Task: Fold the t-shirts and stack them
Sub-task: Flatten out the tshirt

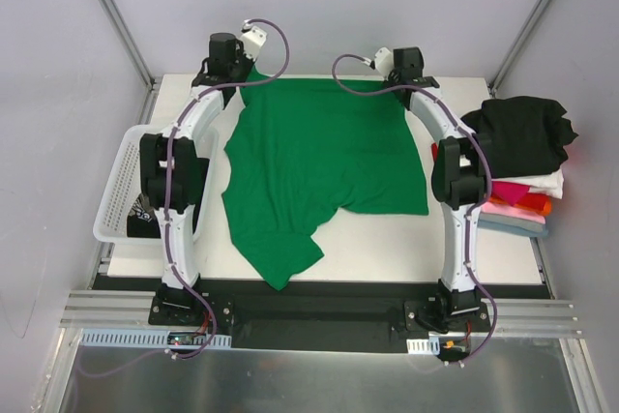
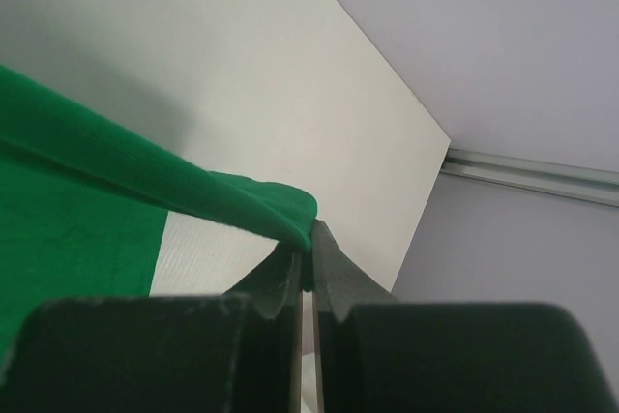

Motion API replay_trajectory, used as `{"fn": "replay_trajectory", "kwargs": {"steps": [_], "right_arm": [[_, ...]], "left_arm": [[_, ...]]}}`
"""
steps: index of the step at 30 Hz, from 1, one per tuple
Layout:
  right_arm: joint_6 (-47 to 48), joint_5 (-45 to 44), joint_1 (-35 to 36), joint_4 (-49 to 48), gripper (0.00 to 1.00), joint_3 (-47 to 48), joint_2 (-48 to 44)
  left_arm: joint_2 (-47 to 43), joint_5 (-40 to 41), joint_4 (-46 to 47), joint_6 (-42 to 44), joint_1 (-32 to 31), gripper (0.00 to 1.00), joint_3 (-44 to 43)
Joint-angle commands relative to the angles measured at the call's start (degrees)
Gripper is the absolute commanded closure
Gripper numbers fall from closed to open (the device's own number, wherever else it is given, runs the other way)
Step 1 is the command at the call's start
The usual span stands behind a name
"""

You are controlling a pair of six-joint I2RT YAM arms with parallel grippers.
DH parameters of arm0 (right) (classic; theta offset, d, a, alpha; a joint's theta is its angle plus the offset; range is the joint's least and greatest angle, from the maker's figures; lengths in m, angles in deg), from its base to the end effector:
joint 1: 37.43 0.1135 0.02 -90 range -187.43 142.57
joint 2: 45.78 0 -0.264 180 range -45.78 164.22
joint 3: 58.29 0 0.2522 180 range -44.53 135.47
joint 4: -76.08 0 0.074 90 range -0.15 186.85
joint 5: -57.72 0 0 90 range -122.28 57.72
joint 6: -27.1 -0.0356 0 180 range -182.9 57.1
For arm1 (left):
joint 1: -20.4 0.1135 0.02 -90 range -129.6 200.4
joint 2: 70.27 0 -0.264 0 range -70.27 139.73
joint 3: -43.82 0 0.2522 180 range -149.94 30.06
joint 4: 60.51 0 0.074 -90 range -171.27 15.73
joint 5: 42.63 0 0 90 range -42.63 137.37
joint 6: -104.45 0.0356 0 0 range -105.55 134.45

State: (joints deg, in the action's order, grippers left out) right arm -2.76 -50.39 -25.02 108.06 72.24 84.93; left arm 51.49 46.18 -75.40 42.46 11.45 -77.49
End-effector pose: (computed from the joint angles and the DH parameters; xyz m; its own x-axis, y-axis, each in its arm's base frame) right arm 0.5255 0.1043 0.2554 -0.3046 -0.9110 -0.2780 -0.4246 0.3911 -0.8166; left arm 0.5104 -0.0811 0.3070 -0.1484 0.4987 -0.8540 0.2775 0.8498 0.4480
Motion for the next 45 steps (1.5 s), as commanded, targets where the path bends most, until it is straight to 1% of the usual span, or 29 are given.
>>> {"fn": "replay_trajectory", "kwargs": {"steps": [1,8,16,18,19,20,21,22,23,24,25,26,27,28,30,31,33,36,37,38,39,40,41,42,43,44,45], "right_arm": [[2.3,-4.0,-0.7,-4.9,0.99,2.8,0.4],[4.4,-5.4,-0.8,-6.0,0.99,6.2,2.4],[6.1,-6.9,-0.8,-8.8,0.98,6.5,3.4],[5.7,-6.9,-0.9,-8.9,0.96,6.0,3.1],[5.6,-7.0,-0.8,-9.1,0.93,5.8,3.0],[5.5,-7.0,-0.9,-9.2,0.86,5.6,2.8],[5.5,-7.3,-0.8,-9.3,0.8,5.1,2.7],[5.5,-7.3,-0.8,-9.5,0.69,5.2,2.7],[5.4,-7.4,-0.8,-9.5,0.67,5.2,2.7],[5.3,-7.5,-0.8,-9.6,0.65,5.2,2.6],[5.2,-7.5,-0.7,-9.6,0.57,5.1,2.5],[5.0,-7.6,-0.8,-9.6,0.52,5.0,2.4],[4.9,-7.8,-0.8,-9.8,0.44,5.0,2.2],[4.9,-8.0,-0.8,-9.8,0.37,4.9,2.1],[4.7,-8.3,-0.8,-10.0,0.33,4.1,1.0],[4.4,-8.5,-0.8,-10.0,0.32,3.6,0.4],[4.0,-8.4,-0.7,-10.0,0.32,0.6,-2.0],[2.8,-8.5,-0.3,-9.9,0.32,-6.4,-5.8],[2.4,-8.6,0.0,-9.5,0.32,-8.4,-8.6],[0.8,-8.4,0.7,-8.8,0.32,-12.2,-10.3],[-0.2,-8.5,1.1,-7.2,0.32,-14.4,-12.0],[-1.2,-7.5,1.6,-6.6,0.32,-16.5,-16.1],[-2.1,-7.1,2.7,-6.0,0.32,-19.1,-17.9],[-3.9,-7.0,3.4,-4.5,0.32,-22.6,-19.6],[-4.8,-6.6,4.1,-3.2,0.32,-24.3,-21.4],[-5.6,-6.2,5.4,-1.8,0.32,-25.4,-24.1],[-7.7,-6.1,6.0,0.4,0.32,-28.1,-25.6]], "left_arm": [[1.6,4.1,2.6,2.2,0.8,1.0,-4.7],[4.4,4.7,2.6,2.3,0.7,1.0,-9.0],[7.3,6.5,2.9,3.7,0.8,1.0,-12.2],[7.2,6.5,3.0,3.7,0.8,0.93,-12.1],[7.1,6.5,3.0,3.6,0.8,0.86,-11.9],[7.1,6.5,3.0,3.6,0.8,0.79,-11.8],[7.1,6.5,3.1,3.6,0.8,0.72,-11.9],[7.0,6.6,3.1,3.6,0.8,0.67,-11.9],[7.0,6.6,3.1,3.5,0.8,0.64,-11.9],[6.9,6.6,3.2,3.5,0.8,0.55,-11.9],[6.8,7.2,3.3,3.1,0.8,0.5,-11.9],[6.9,7.2,3.5,3.1,0.8,0.43,-11.9],[6.6,7.2,3.5,3.0,0.8,0.4,-11.9],[6.4,7.3,3.5,2.8,0.8,0.34,-11.6],[5.8,7.8,3.7,2.8,0.8,0.23,-11.3],[5.4,8.0,3.8,2.5,0.8,0.08,-11.0],[4.0,8.2,3.8,2.4,0.8,0.04,-10.2],[0.3,7.9,3.8,2.0,0.5,0.01,-6.4],[-1.0,7.9,3.7,2.0,0.4,0.01,-3.2],[-2.6,7.7,3.7,1.8,0.3,0.01,-1.3],[-6.2,6.6,3.6,1.6,-0.1,0.01,1.1],[-8.4,6.0,3.6,1.1,-0.3,0.01,6.4],[-10.6,5.4,3.6,0.9,-0.7,0.01,9.3],[-15.3,4.4,3.5,0.8,-1.2,0.01,12.2],[-17.7,4.2,3.3,0.9,-2.4,0.01,17.8],[-20.0,4.0,2.9,1.2,-3.2,0.01,20.5],[-24.5,3.8,2.3,1.6,-4.0,0.0,22.9]]}}
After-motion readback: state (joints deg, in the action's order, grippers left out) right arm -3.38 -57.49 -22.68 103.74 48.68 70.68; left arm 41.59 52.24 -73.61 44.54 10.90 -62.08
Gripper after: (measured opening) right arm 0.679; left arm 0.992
